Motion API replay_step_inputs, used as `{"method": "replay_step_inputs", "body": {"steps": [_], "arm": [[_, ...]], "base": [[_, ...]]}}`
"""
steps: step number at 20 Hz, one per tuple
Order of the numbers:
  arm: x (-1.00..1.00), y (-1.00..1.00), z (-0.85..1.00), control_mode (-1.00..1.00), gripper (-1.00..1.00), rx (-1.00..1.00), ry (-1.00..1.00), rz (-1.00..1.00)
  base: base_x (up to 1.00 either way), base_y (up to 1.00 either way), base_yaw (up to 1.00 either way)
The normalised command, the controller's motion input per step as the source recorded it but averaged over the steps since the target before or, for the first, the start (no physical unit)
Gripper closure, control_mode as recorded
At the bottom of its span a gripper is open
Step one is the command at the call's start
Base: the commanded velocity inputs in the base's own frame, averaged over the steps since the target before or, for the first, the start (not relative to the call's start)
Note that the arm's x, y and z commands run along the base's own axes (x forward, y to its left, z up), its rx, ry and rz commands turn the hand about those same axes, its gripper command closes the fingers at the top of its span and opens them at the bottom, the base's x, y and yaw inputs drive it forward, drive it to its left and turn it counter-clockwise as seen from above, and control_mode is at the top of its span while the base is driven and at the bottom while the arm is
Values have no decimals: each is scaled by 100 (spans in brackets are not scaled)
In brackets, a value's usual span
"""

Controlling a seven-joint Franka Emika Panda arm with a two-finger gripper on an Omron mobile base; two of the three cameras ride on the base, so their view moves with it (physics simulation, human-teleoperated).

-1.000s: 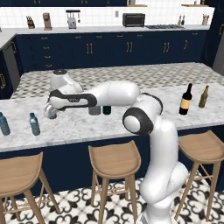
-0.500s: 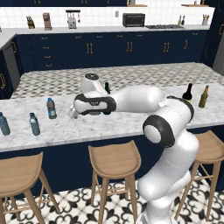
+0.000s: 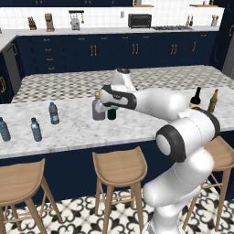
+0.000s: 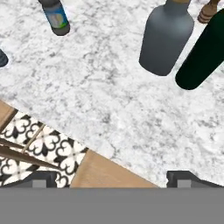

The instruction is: Move the plastic bottles in the middle to the plastics group, and the glass bottles in the middle to the glass group.

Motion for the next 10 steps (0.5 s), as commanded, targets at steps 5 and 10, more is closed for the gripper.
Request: {"method": "replay_step_inputs", "body": {"steps": [5,10], "arm": [[30,-100,13,-100,-100,0,5,-18],[0,-54,-22,-100,-100,1,-5,-1]], "base": [[0,0,0],[0,0,0]]}}
